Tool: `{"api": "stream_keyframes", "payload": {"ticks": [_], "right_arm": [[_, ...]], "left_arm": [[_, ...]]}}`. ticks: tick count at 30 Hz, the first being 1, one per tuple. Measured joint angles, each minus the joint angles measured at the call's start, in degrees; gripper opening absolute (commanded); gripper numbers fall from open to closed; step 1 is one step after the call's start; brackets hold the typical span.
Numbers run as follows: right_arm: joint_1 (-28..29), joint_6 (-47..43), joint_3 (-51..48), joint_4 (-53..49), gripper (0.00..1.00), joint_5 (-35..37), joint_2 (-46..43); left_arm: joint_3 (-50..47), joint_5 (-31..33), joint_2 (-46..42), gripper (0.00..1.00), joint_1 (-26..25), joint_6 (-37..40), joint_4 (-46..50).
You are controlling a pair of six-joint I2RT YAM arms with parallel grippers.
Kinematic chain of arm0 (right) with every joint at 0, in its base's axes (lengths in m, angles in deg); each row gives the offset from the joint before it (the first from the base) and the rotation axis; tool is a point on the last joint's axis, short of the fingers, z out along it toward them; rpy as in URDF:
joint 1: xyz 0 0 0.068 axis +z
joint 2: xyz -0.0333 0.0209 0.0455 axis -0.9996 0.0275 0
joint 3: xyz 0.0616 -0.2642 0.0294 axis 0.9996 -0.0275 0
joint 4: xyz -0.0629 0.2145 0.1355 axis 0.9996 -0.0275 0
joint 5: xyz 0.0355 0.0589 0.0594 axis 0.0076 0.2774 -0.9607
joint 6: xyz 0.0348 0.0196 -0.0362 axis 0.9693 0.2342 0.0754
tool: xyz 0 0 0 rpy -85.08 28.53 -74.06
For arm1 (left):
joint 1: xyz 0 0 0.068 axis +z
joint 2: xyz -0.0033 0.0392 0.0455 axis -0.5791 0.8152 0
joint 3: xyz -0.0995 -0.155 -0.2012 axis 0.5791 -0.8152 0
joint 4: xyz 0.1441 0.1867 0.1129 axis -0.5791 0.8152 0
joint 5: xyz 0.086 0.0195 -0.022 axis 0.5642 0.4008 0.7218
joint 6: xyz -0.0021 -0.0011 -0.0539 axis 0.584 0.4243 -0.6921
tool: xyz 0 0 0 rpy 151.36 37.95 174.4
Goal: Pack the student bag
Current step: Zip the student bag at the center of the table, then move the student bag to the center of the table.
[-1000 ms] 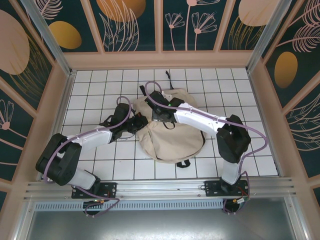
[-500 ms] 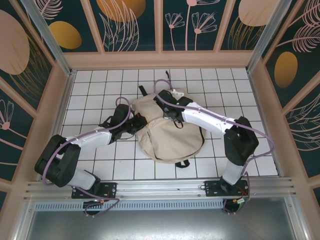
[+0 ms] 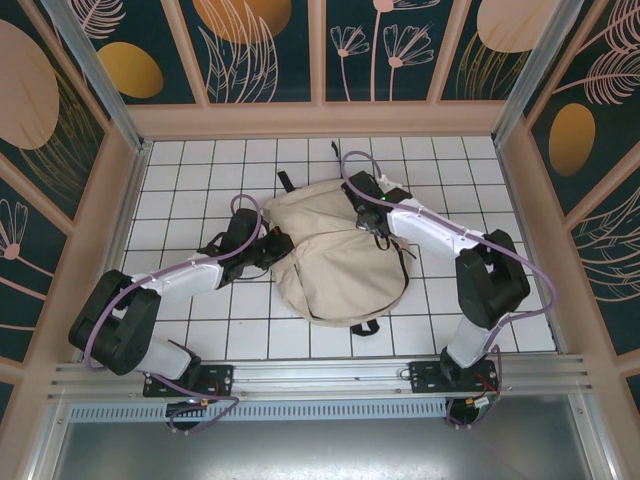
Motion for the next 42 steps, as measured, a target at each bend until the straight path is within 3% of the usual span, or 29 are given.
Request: {"api": "stream_keyframes", "payload": {"ticks": [12, 23, 31, 42], "right_arm": [[-1.09, -1.57, -2.51, 3.32, 0.00, -2.19, -0.68], [-2.82, -10.71, -5.53, 12.31, 0.00, -17.90, -2.78], [-4.94, -9.22, -4.72, 12.79, 0.00, -19.23, -1.97], [-7.61, -8.35, -3.48, 17.11, 0.00, -29.70, -0.42]], "left_arm": [[0.00, 0.50, -0.17, 0.00, -0.17, 0.07, 0.46], [4.07, 2.16, 1.01, 0.00, 3.39, 3.48, 5.31], [8.70, 1.22, 5.38, 0.00, 7.61, 5.60, 6.05], [16.24, 0.85, 11.50, 0.00, 9.62, 8.46, 8.44]]}}
